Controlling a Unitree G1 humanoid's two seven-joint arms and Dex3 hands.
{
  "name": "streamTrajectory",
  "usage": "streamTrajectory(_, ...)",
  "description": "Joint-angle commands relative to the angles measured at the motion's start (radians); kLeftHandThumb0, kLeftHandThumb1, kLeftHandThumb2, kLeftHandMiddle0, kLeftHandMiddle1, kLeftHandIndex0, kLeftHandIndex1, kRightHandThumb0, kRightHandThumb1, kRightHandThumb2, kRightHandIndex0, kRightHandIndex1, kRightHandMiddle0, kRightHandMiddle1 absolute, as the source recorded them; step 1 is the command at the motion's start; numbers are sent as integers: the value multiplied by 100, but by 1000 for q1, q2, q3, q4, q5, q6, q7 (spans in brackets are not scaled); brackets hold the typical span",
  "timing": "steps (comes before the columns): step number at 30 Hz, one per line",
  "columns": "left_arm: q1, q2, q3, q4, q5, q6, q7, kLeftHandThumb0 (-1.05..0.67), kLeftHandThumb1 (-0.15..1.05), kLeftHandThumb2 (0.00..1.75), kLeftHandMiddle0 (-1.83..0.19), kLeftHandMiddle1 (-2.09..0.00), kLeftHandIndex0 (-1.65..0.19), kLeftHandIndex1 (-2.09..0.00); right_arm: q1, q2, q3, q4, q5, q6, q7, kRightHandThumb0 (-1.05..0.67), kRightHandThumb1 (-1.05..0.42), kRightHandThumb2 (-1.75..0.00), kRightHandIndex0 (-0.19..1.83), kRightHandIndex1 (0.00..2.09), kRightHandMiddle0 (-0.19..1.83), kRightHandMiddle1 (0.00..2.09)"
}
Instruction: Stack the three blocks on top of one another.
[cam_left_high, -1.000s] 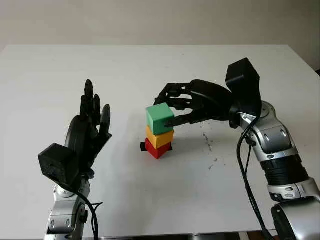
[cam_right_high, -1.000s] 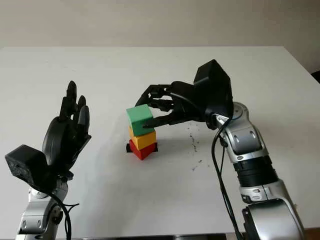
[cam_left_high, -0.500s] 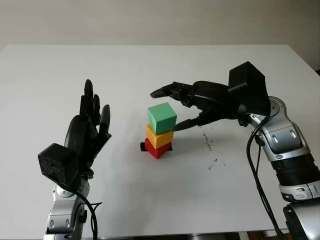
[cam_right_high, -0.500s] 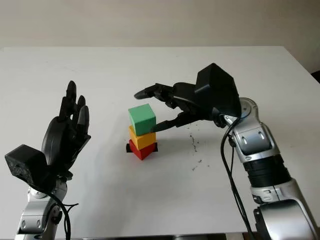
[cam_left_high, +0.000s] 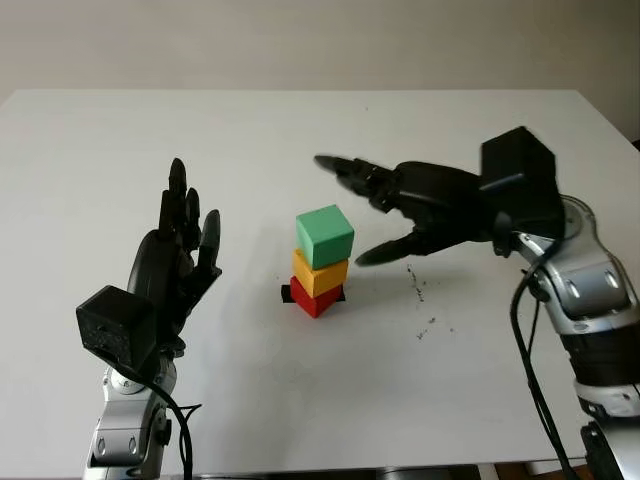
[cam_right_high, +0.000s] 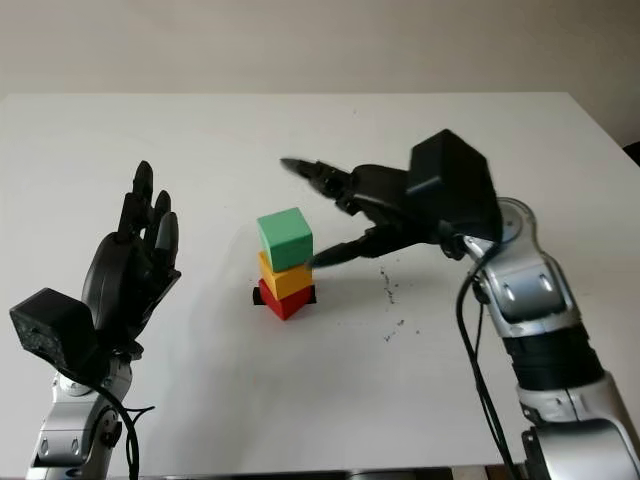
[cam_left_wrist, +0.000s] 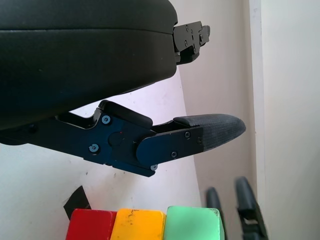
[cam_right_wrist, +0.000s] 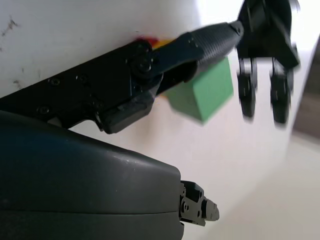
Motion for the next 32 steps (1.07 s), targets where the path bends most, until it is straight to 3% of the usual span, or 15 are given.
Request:
streamTrajectory(1,-18,6,5,5,-7,-6,-8,-69,105,61,15,-5,19,-4,53,13,-43,-46,5,-5,-55,-76,-104,-28,-10,6,-5,8)
streamTrajectory(6,-36,11,17,30,-31,-11,-30,-70,105,61,15,-5,19,-3,182,36,-104,-88,3,-117,-163,-68,-105,-56,8,13,11,19)
streamTrajectory(9,-48,11,23,40,-44,-11,-39,-69,105,60,16,-5,19,-2,259,80,-138,-111,16,-149,-236,-70,-105,-65,12,9,-11,66)
streamTrajectory(11,-53,13,24,46,-47,-13,-45,-69,105,60,16,-5,19,-2,302,119,-142,-137,12,-143,-292,-71,-105,-67,11,8,-16,73)
streamTrajectory(14,-59,17,21,58,-37,-22,-49,-70,105,60,16,-5,19,-1,362,184,-125,-188,-9,-103,-386,-71,-105,-72,1,3,-12,33)
streamTrajectory(18,-83,10,17,110,-29,-38,-43,-68,105,59,16,-5,18,-2,410,337,-68,-193,-42,-38,-550,-71,-105,-75,-17,0,-18,6)
streamTrajectory(25,-95,0,13,164,-16,-67,-28,-68,105,58,14,-6,17,-3,410,486,-26,-71,-26,-143,-631,-80,-105,-84,-19,0,-19,0)
streamTrajectory(32,-59,-6,-1,129,-6,-68,-23,-69,105,61,14,-6,18,-3,384,492,-12,-23,-36,-172,-623,-84,-105,-85,-19,0,-19,0)
